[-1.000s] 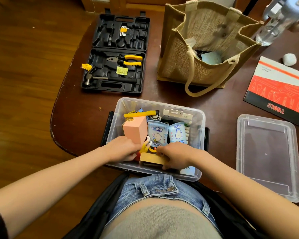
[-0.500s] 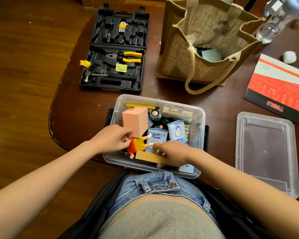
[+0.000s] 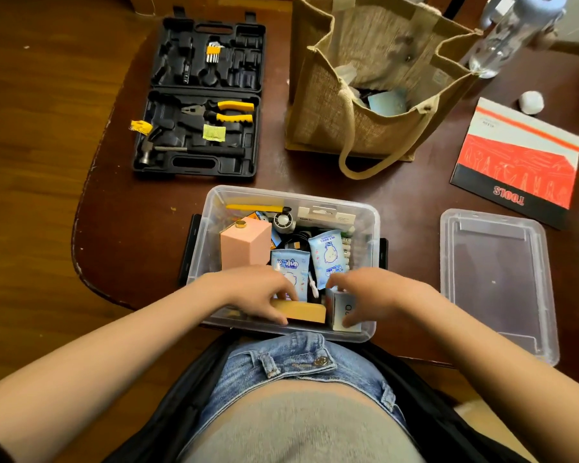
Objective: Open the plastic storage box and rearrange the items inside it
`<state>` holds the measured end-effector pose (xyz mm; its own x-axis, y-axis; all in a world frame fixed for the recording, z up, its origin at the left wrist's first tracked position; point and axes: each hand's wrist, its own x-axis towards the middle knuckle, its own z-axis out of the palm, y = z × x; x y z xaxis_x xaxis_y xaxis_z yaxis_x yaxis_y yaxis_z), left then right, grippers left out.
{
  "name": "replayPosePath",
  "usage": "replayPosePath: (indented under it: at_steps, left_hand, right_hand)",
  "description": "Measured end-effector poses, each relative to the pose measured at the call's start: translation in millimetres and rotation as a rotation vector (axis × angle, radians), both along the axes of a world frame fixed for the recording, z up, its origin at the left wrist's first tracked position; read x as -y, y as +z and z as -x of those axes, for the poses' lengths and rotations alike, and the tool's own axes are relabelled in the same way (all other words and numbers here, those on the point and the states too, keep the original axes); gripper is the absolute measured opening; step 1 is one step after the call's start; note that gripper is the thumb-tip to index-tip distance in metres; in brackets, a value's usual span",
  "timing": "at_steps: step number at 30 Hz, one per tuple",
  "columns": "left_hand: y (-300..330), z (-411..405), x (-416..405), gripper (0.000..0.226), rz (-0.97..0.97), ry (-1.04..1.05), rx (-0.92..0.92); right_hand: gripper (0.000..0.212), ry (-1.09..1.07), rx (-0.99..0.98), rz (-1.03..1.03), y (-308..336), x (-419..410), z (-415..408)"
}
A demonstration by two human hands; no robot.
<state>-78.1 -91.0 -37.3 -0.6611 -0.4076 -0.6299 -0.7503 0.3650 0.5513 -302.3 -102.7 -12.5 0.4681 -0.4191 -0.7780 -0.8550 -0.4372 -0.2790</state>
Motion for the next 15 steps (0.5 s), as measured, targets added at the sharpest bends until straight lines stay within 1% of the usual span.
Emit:
replayPosePath:
  at_steps: [2, 4, 6, 10, 15]
  left_hand:
    - [-1.7, 0.9, -2.5, 0.042, 0.016, -0.063, 0.023]
    - [0.6, 0.9, -3.7, 0.038, 0.028, -0.083, 0.011]
    - [4.9, 2.2, -2.8, 0.032, 0.083, -0.137, 0.021]
    - [12.5, 9.4, 0.1, 0.016, 0.238, -0.262, 0.083]
    - [21.2, 23.8, 2.2, 0.021, 0.266, -0.354, 0.176]
  right_hand:
    - [0.070, 0.120, -0.026, 0.104, -7.6, -6.5, -5.1]
    - [0.073, 0.164, -0.022, 0.147, -10.3, -5.5, -8.8]
    - [0.071, 0.185, -0.009, 0.133, -8.9, -0.6, -10.4]
    - [0.054, 0.197, -0.002, 0.044, -5.3, 7.9, -9.9]
    - [0.050, 0.187, -0.015, -0.024, -5.1, 12.3, -9.5]
